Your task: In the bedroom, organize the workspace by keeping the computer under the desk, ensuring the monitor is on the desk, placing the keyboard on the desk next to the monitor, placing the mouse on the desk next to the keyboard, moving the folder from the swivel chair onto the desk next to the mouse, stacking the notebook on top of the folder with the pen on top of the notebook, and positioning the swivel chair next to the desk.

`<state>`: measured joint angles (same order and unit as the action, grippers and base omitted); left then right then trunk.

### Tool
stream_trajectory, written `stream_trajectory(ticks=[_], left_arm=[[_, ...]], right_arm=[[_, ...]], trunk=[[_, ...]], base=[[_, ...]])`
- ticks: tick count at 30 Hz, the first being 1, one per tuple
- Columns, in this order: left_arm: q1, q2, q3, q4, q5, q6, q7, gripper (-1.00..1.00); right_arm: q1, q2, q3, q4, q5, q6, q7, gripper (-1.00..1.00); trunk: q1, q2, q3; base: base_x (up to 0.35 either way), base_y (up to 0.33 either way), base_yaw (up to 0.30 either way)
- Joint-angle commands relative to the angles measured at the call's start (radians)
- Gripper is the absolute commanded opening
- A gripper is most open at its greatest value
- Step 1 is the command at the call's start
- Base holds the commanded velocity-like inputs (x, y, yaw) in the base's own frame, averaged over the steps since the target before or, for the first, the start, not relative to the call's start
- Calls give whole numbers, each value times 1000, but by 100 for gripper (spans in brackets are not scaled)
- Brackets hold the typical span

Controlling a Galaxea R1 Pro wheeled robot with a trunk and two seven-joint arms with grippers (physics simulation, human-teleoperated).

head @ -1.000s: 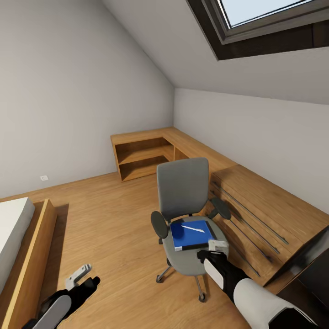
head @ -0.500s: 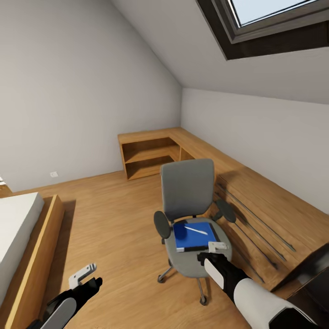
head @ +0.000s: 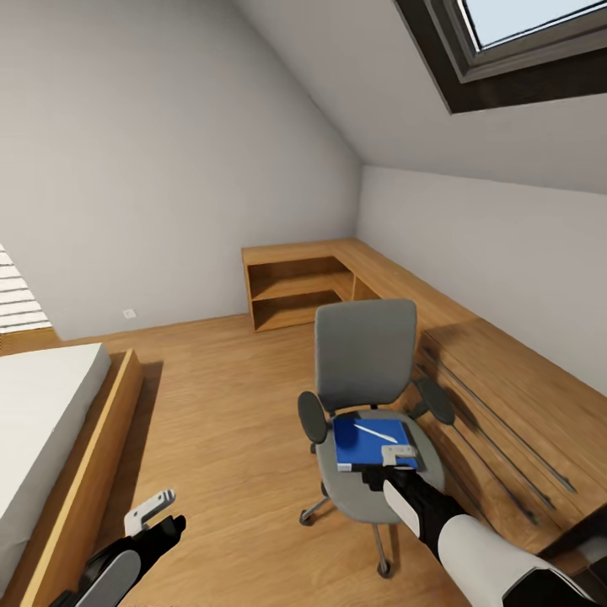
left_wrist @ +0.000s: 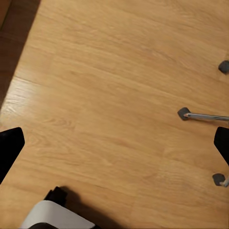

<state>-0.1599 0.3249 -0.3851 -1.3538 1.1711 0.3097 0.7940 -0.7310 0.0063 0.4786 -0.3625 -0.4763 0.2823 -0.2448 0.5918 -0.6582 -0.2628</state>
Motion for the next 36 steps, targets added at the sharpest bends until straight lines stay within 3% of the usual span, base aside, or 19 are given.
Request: stream_trajectory(ticks=[1, 36], left_arm=[[-1, 1, -2, 2, 3, 2, 6, 100], [-1, -1, -1, 28, -1, -1, 1, 100]], right_arm=[[-1, -1, 8, -2, -8, 4, -8, 100], [-1, -10, 4, -2, -12, -66, -6, 100]], trunk=[[0, -1, -1], [0, -1, 0]], base=[[19, -1, 39], [283, -6, 3]])
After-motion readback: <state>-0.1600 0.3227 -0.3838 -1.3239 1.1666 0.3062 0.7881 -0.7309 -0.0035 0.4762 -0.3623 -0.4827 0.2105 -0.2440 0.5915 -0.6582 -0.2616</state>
